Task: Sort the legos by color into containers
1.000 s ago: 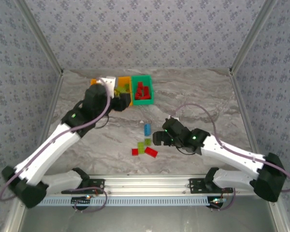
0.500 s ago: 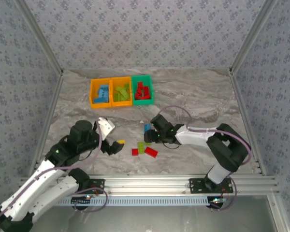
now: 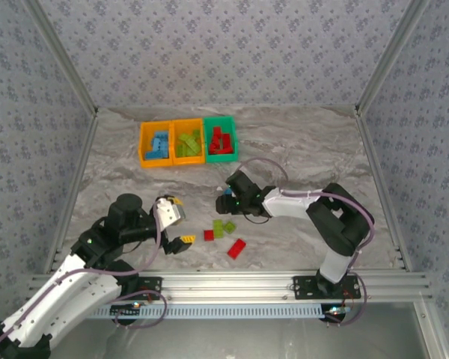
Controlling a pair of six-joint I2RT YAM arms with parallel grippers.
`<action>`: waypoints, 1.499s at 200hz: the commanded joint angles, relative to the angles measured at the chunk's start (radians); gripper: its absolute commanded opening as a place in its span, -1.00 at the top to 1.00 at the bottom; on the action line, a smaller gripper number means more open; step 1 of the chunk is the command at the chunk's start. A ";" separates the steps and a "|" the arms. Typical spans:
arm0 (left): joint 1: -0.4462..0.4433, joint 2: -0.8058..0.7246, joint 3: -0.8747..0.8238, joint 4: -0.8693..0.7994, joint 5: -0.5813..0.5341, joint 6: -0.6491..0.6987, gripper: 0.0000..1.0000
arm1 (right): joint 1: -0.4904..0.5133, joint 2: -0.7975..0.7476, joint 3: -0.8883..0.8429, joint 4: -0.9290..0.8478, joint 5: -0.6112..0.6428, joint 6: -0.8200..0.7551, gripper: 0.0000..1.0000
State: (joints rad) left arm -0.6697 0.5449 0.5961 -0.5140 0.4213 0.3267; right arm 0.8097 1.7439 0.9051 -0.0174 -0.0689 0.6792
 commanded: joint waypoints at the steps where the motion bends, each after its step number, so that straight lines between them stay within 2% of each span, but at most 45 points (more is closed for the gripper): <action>1: -0.002 -0.002 -0.012 0.035 0.037 0.033 -0.98 | -0.007 0.051 0.042 0.033 -0.006 -0.014 -0.21; 21: 0.000 -0.004 -0.013 0.034 0.026 0.041 -0.99 | -0.006 0.077 0.071 0.017 -0.004 -0.006 -0.08; 48: 0.013 -0.021 -0.013 0.034 -0.024 0.043 -0.98 | 0.003 0.091 0.113 -0.057 0.048 -0.010 0.28; 69: 0.073 -0.025 -0.005 0.092 -0.101 -0.134 -0.98 | 0.036 0.072 0.202 -0.190 0.119 -0.083 0.61; 86: 0.163 -0.006 0.015 0.141 -0.066 -0.248 -0.98 | 0.068 0.048 0.278 -0.260 0.164 -0.125 0.75; 102: 0.234 0.015 0.044 0.169 -0.073 -0.315 -0.98 | 0.092 0.036 0.383 -0.269 0.142 -0.170 0.75; 121: 0.326 0.024 0.088 0.178 -0.158 -0.407 -0.98 | 0.123 0.065 0.500 -0.247 0.111 -0.237 0.72; 139: 0.427 0.008 0.113 0.164 -0.286 -0.517 -0.98 | 0.123 0.151 0.643 -0.231 0.080 -0.284 0.70; 164: 0.527 -0.037 0.095 0.152 -0.383 -0.528 -0.98 | 0.085 0.322 0.861 -0.232 0.082 -0.324 0.71; 195: 0.536 -0.073 0.089 0.113 -0.496 -0.506 -0.99 | 0.061 0.543 1.154 -0.257 0.113 -0.402 0.71; 246: 0.536 -0.072 0.082 0.117 -0.512 -0.473 -0.99 | 0.043 0.897 1.696 -0.280 0.096 -0.467 0.68; 261: 0.535 -0.071 0.082 0.116 -0.513 -0.469 -0.98 | 0.040 0.958 1.772 -0.225 0.086 -0.471 0.64; 286: 0.536 -0.072 0.082 0.114 -0.509 -0.464 -0.99 | 0.028 0.997 1.781 -0.096 0.090 -0.444 0.56; 300: 0.536 -0.074 0.082 0.111 -0.510 -0.459 -0.98 | 0.018 1.013 1.789 -0.037 0.071 -0.421 0.42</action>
State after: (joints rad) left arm -0.1375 0.4736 0.6693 -0.3931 -0.0761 -0.1532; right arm 0.8474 2.7163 2.6381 -0.1997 0.0288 0.2424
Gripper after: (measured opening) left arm 0.992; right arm 0.240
